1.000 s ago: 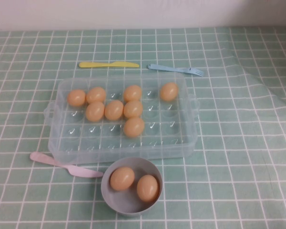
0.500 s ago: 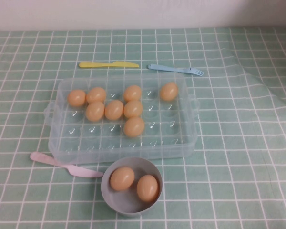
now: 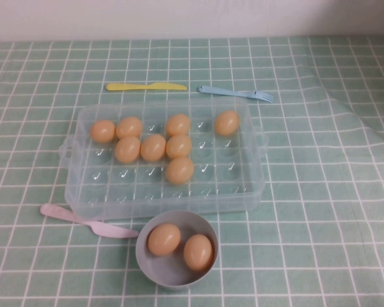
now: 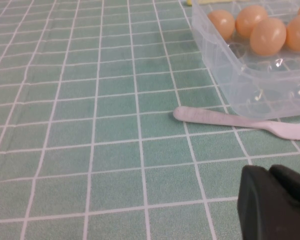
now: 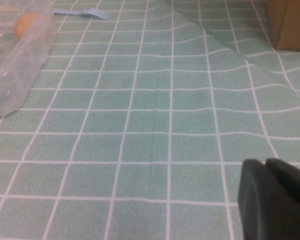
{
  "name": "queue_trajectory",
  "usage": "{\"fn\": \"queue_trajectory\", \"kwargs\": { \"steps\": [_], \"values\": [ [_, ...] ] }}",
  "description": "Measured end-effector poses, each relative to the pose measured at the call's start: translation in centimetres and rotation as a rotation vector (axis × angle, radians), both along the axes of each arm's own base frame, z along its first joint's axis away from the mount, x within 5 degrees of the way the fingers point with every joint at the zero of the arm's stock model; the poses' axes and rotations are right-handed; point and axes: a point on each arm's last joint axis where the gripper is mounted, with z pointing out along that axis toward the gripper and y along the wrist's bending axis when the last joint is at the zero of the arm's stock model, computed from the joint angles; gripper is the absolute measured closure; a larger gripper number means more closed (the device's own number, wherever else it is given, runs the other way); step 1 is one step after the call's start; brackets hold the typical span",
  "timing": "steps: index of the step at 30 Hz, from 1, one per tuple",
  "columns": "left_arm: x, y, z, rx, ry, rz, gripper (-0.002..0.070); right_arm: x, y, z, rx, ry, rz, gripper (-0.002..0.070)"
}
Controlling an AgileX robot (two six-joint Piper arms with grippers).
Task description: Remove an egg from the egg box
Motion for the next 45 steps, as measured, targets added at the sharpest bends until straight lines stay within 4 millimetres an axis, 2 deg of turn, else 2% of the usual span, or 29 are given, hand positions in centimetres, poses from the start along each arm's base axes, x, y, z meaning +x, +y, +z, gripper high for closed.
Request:
{"fn": "queue_trajectory", "kwargs": {
  "steps": [8,16,19,28,32,35,39,45],
  "values": [
    [0.0,-0.1,0.1,-0.031,-0.004,-0.001,0.0679,0.0,0.0,0.0,0.0,0.0,0.0,0.0694],
    [0.3,-0.6,1.9,-0.537,-0.14,0.038,0.068,0.0,0.0,0.0,0.0,0.0,0.0,0.0694],
    [0.3,-0.5,2.3,-0.595,-0.18,0.045,0.068,0.0,0.0,0.0,0.0,0.0,0.0,0.0694],
    [0.4,-0.3,2.9,-0.607,-0.242,0.051,0.068,0.0,0.0,0.0,0.0,0.0,0.0,0.0694],
    [0.2,-0.6,2.8,-0.61,-0.159,0.035,0.068,0.0,0.0,0.0,0.0,0.0,0.0,0.0694],
    [0.2,-1.0,4.1,-0.599,-0.082,0.021,0.068,0.0,0.0,0.0,0.0,0.0,0.0,0.0694],
    [1.3,-1.4,6.7,-0.544,0.044,0.011,0.068,0.0,0.0,0.0,0.0,0.0,0.0,0.0694],
    [4.9,-2.4,10.3,-0.279,0.302,-0.089,0.068,0.0,0.0,0.0,0.0,0.0,0.0,0.0694]
  ]
}}
